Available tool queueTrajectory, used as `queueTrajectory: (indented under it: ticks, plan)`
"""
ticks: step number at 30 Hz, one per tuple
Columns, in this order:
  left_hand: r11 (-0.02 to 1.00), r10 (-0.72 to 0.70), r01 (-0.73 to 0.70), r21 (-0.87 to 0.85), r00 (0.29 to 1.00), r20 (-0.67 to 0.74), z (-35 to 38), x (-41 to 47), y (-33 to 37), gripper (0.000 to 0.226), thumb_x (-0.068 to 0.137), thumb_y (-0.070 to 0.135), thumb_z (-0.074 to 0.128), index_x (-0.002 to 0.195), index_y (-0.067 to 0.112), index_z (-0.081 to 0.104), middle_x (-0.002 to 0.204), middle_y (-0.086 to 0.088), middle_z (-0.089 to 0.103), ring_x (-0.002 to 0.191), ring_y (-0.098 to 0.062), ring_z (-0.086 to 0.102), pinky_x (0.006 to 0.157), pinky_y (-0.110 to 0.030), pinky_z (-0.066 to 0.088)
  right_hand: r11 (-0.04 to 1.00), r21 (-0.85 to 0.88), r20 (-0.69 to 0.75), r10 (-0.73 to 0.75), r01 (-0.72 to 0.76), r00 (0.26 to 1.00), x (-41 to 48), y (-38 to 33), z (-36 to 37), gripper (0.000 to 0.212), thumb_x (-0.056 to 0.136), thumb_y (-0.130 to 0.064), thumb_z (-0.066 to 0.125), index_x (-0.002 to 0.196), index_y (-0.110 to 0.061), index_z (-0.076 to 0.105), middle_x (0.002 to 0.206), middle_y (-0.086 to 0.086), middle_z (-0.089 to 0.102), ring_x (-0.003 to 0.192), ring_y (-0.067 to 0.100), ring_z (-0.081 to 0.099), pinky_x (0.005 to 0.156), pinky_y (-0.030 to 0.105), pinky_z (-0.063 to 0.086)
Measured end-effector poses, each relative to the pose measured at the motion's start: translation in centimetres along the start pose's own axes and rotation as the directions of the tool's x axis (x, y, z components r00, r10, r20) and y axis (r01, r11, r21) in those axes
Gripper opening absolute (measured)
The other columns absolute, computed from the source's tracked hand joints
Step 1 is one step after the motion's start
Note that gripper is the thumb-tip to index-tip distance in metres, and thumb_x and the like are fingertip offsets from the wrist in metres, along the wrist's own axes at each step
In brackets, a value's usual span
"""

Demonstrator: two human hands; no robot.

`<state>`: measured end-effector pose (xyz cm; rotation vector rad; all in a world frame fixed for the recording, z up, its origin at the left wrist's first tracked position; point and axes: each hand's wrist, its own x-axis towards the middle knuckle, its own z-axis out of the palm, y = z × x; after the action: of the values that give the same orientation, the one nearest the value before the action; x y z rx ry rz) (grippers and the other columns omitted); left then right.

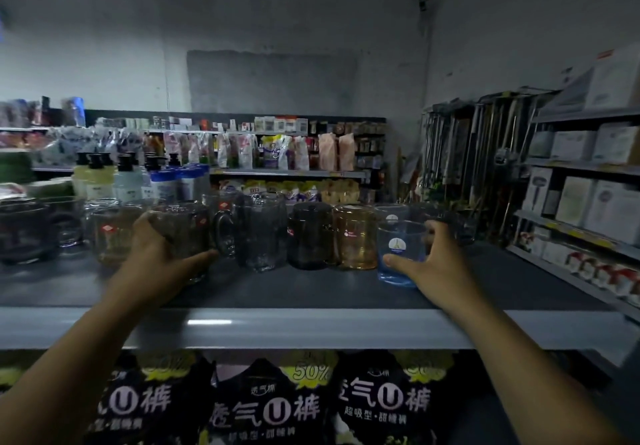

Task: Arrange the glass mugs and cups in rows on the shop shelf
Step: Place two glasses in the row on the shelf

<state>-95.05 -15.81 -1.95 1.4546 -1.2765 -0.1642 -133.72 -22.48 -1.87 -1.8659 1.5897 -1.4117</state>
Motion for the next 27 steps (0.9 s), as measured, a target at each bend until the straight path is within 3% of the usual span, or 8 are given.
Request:
queueTrajectory:
  ticks: [1, 4, 5, 7, 9, 13, 17, 27]
  plan:
    - [1.000, -0.004, 0.005, -0.025, 1.000, 0.024, 0.0, 0.0, 0.1, 0.106, 0.064, 0.028, 0.093, 0.148, 0.010, 0.030, 0.143, -0.024, 0.049, 0.128, -0.045, 0.052, 0.106, -0.063, 0.042, 0.999, -0.045, -0.030, -0.021, 0.020, 0.999, -0.2, 0.2, 0.0, 0.091, 0.075, -0.039, 0.088, 0.145, -0.020, 0.035, 0.140, 0.003, 0.044, 0.124, 0.023, 0.049, 0.102, 0.039, 0.044]
    - [0.998, -0.024, 0.020, 0.059, 0.998, 0.061, -0.9, 0.5, -0.7, 0.112, 0.054, 0.049, 0.094, 0.144, 0.029, 0.030, 0.136, -0.018, 0.056, 0.116, -0.042, 0.061, 0.098, -0.063, 0.050, 0.974, -0.177, -0.130, -0.169, 0.145, 0.977, -1.2, 0.0, -0.3, 0.088, 0.078, -0.037, 0.086, 0.150, -0.025, 0.037, 0.141, 0.002, 0.033, 0.126, 0.023, 0.045, 0.104, 0.036, 0.044]
    - [0.996, -0.043, 0.037, 0.079, 0.996, 0.079, -1.1, 0.5, -0.7, 0.107, 0.057, 0.045, 0.094, 0.143, 0.034, 0.030, 0.134, -0.018, 0.057, 0.112, -0.041, 0.064, 0.095, -0.062, 0.052, 0.944, -0.253, -0.153, -0.254, 0.211, 0.955, -1.4, 0.0, -0.3, 0.081, 0.079, -0.035, 0.085, 0.147, -0.025, 0.042, 0.136, 0.001, 0.035, 0.124, 0.024, 0.046, 0.101, 0.037, 0.046]
    - [0.990, -0.039, 0.028, 0.140, 0.996, 0.081, -1.1, 0.4, 0.0, 0.101, 0.066, 0.026, 0.090, 0.147, 0.025, 0.031, 0.136, -0.020, 0.057, 0.110, -0.040, 0.064, 0.096, -0.058, 0.052, 0.887, -0.356, -0.166, -0.369, 0.293, 0.915, -1.4, -0.1, -0.2, 0.066, 0.080, -0.030, 0.084, 0.138, -0.024, 0.053, 0.130, 0.001, 0.038, 0.119, 0.025, 0.049, 0.095, 0.038, 0.050]
    - [0.978, -0.025, 0.011, 0.208, 0.998, 0.064, -0.7, 0.7, 0.4, 0.099, 0.068, 0.021, 0.090, 0.147, 0.013, 0.033, 0.136, -0.022, 0.057, 0.112, -0.040, 0.062, 0.098, -0.052, 0.051, 0.881, -0.366, -0.146, -0.371, 0.299, 0.917, -1.3, -0.4, -0.1, 0.054, 0.082, -0.027, 0.083, 0.131, -0.024, 0.060, 0.129, 0.001, 0.040, 0.113, 0.023, 0.052, 0.090, 0.037, 0.051]
    - [0.957, -0.009, -0.006, 0.291, 0.999, 0.048, -0.4, 1.4, 1.0, 0.096, 0.067, 0.029, 0.092, 0.142, 0.006, 0.038, 0.135, -0.022, 0.059, 0.116, -0.038, 0.060, 0.097, -0.047, 0.048, 0.863, -0.419, -0.106, -0.355, 0.282, 0.929, -0.6, -0.5, -0.1, 0.033, 0.085, -0.024, 0.080, 0.115, -0.016, 0.069, 0.117, 0.001, 0.049, 0.107, 0.027, 0.055, 0.086, 0.041, 0.052]
    - [0.952, -0.025, 0.004, 0.305, 0.997, 0.068, -0.4, 2.1, 1.0, 0.096, 0.066, 0.034, 0.092, 0.140, 0.005, 0.036, 0.133, -0.022, 0.059, 0.116, -0.039, 0.060, 0.098, -0.049, 0.051, 0.866, -0.411, -0.043, -0.332, 0.286, 0.942, 0.0, -0.8, -0.5, 0.030, 0.085, -0.021, 0.080, 0.113, -0.017, 0.069, 0.114, -0.001, 0.047, 0.104, 0.024, 0.054, 0.087, 0.035, 0.047]
    - [0.962, 0.004, -0.026, 0.271, 0.997, 0.081, 0.1, 2.3, 0.2, 0.096, 0.071, 0.014, 0.089, 0.149, 0.006, 0.033, 0.138, -0.027, 0.055, 0.118, -0.043, 0.058, 0.101, -0.051, 0.047, 0.885, -0.388, -0.008, -0.281, 0.256, 0.960, 0.6, -1.0, -1.4, 0.029, 0.089, -0.016, 0.076, 0.116, -0.016, 0.065, 0.115, -0.006, 0.040, 0.095, 0.010, 0.046, 0.083, 0.022, 0.036]
